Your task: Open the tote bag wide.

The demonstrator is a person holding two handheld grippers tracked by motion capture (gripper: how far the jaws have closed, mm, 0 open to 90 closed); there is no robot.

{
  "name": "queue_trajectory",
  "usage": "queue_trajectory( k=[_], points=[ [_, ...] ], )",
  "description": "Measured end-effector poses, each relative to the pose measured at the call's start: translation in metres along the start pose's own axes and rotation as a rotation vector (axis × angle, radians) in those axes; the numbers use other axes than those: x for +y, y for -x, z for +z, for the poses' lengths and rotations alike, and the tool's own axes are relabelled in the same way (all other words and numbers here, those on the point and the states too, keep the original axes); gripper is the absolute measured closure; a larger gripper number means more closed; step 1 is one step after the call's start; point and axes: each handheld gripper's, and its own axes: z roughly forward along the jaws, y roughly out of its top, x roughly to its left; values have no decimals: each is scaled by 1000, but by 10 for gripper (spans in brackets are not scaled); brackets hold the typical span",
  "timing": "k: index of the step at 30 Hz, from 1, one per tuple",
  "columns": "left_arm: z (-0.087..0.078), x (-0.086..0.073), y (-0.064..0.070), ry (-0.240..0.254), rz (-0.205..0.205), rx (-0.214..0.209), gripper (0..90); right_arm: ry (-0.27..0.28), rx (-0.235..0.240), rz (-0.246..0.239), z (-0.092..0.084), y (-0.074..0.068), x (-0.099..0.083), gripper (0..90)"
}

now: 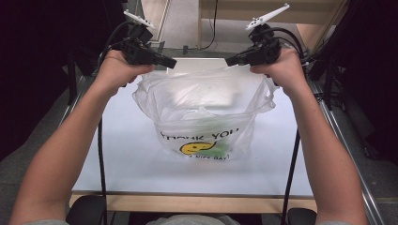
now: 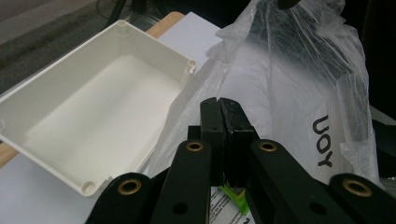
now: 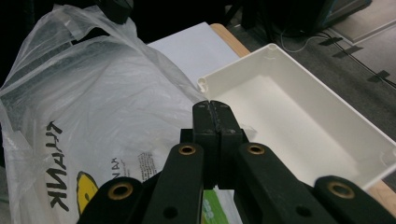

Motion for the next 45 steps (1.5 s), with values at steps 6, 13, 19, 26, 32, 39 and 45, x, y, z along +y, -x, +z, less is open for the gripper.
queue_trajectory(
  k=[6,13,19,26,32,39,45],
  points=[
    [14,10,11,-8,28,-3,899,-14,14,-22,19,-8,7,900],
    [41,5,17,-47,55,-12,890,-39,19,-22,35,-12,4,900],
    [57,-9,16,-59,65,7,891,-79,16,-24,55,-13,-10,900],
    [69,-27,10,-68,16,3,895,-82,22,-13,66,-14,-27,900],
    [81,-43,10,-88,19,-10,893,-96,15,5,73,-12,-42,900],
    [90,-57,9,-86,6,-31,891,-96,20,22,78,-13,-53,900],
    [94,-70,8,-80,-16,-41,881,-104,22,34,80,-11,-64,900]
  ],
)
